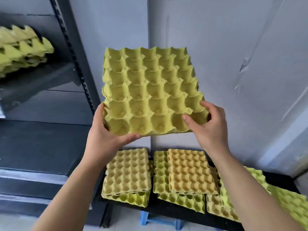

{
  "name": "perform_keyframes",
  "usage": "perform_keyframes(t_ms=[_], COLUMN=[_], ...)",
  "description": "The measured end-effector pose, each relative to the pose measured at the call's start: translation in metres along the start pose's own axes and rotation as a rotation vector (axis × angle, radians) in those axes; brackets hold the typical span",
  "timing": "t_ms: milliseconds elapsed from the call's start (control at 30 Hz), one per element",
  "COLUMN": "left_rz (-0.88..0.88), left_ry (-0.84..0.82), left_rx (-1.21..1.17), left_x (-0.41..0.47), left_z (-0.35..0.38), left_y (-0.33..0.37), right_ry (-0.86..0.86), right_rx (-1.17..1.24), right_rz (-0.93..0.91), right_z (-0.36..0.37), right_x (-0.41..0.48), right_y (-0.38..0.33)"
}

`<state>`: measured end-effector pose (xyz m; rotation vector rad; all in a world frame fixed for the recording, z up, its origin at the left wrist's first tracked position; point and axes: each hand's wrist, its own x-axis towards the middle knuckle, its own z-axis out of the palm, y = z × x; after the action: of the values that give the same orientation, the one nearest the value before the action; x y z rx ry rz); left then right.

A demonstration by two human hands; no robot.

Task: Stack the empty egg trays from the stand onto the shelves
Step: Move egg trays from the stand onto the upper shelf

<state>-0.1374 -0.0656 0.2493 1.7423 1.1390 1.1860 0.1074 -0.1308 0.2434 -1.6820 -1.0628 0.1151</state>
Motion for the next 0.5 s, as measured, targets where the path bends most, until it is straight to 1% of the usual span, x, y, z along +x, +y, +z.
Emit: perform_keyframes(t_ms=[167,300,500], left_rz=[0.077,0.142,0.182], left_ry=[0.147,0.237,0.292], left_rx=[0.044,0.074,0.123], left_x=[-0.007,-0.004,0.016], left_z=[-0.095,-0.178,-0.309], left_y=[0.009,0.012,0.006], right_ry=[-0.023,-0.011,-0.027], right_rx=[0.099,0.175,0.28], right_rz=[-0.134,-0.226,-0.255], right_z=[0.042,0.09,0.174], right_x=[-0.013,-0.025,-0.044], right_y=[-0.081,-0.152,-0.249])
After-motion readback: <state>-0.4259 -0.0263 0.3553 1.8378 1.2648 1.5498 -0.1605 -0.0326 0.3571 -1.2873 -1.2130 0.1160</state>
